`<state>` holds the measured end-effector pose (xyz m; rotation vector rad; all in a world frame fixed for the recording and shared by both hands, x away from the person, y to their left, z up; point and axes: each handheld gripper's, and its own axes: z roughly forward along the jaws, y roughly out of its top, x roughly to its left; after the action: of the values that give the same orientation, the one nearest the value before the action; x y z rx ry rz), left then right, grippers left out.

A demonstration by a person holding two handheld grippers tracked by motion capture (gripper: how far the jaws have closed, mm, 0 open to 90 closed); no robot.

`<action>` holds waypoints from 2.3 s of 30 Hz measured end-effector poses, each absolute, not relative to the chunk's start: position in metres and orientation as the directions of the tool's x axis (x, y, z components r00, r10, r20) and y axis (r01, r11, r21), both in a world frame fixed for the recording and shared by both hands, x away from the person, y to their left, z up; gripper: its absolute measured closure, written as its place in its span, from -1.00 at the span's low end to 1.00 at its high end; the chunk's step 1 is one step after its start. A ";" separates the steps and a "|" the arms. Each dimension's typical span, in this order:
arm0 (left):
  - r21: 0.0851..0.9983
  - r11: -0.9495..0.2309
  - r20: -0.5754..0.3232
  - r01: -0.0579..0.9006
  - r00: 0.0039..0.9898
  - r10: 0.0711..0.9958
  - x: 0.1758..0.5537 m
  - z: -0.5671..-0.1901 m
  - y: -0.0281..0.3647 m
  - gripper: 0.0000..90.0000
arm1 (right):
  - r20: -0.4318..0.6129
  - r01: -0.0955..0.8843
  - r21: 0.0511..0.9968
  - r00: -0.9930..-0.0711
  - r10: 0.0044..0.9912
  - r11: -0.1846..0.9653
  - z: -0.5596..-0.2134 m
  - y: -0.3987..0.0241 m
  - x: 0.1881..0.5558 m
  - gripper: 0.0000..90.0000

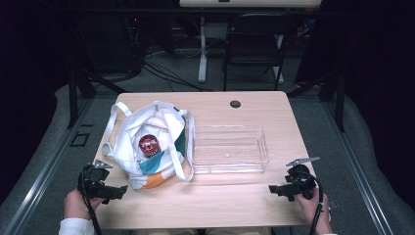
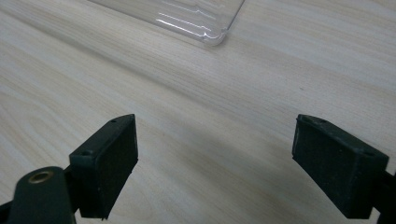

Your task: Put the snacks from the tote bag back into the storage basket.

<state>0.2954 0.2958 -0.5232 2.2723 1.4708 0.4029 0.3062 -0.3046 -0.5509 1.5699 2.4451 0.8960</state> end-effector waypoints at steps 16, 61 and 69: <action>0.476 -0.372 0.030 0.797 0.408 0.912 0.296 -0.523 0.295 -0.99 | 0.219 0.798 0.524 -0.463 0.859 0.297 -0.551 -0.305 0.306 -0.69; 0.555 -0.338 0.026 0.760 0.390 0.920 0.295 -0.487 0.288 -1.00 | 0.225 0.800 0.527 -0.455 0.861 0.286 -0.550 -0.306 0.305 -0.69; 0.572 -0.348 0.027 0.743 0.407 0.913 0.299 -0.474 0.283 -1.00 | 0.223 0.799 0.528 -0.457 0.861 0.288 -0.550 -0.306 0.305 -0.69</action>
<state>0.2987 0.2827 -0.4740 2.1907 1.4086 0.4753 0.3055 -0.3061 -0.5497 1.5764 2.4351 0.8993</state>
